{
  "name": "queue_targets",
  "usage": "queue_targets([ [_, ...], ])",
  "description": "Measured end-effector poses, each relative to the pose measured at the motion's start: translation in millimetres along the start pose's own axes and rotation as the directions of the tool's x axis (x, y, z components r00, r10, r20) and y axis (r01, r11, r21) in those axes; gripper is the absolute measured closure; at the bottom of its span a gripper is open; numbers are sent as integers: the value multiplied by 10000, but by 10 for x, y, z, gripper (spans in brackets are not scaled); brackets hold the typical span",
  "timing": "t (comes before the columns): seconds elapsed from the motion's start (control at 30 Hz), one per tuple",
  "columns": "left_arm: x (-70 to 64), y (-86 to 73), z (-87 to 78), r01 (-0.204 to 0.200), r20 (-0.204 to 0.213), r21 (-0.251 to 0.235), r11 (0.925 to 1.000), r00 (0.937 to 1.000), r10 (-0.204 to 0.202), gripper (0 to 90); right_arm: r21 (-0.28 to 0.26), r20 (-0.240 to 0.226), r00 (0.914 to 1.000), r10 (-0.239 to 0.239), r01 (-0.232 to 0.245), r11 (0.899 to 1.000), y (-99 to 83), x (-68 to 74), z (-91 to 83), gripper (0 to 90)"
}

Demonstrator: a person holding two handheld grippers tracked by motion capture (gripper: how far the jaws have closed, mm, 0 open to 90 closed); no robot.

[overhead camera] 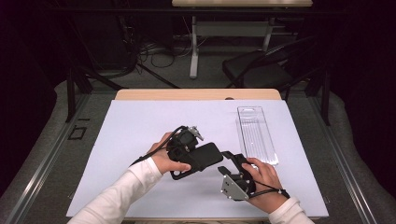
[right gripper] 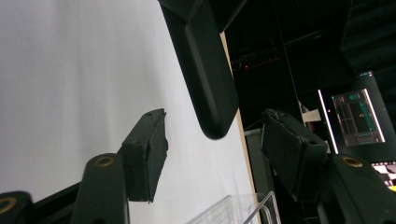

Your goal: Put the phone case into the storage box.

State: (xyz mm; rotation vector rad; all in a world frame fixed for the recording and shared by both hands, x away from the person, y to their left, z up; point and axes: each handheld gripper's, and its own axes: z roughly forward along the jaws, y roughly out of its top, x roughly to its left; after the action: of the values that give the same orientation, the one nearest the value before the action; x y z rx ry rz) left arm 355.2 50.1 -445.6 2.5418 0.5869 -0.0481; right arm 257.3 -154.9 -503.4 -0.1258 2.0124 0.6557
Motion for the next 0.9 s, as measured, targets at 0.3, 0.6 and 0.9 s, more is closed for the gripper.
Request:
queue_targets([
  [0.3, -61, 65, 39, -175, 158, 58, 9998, 9997, 174, 149, -97, 268, 9970, -719, 722, 9973, 14, 33, 33, 451],
  [0.6, -123, 109, 64, -331, 348, 93, 9994, 9989, 328, 149, -10, 407, 9901, -1342, 1344, 9909, 19, 52, 68, 505],
  [0.9, -168, 131, 80, -292, 479, 60, 9996, 9984, 289, 149, 243, 634, 9789, -1944, 1932, 9809, 30, 57, 74, 548],
])
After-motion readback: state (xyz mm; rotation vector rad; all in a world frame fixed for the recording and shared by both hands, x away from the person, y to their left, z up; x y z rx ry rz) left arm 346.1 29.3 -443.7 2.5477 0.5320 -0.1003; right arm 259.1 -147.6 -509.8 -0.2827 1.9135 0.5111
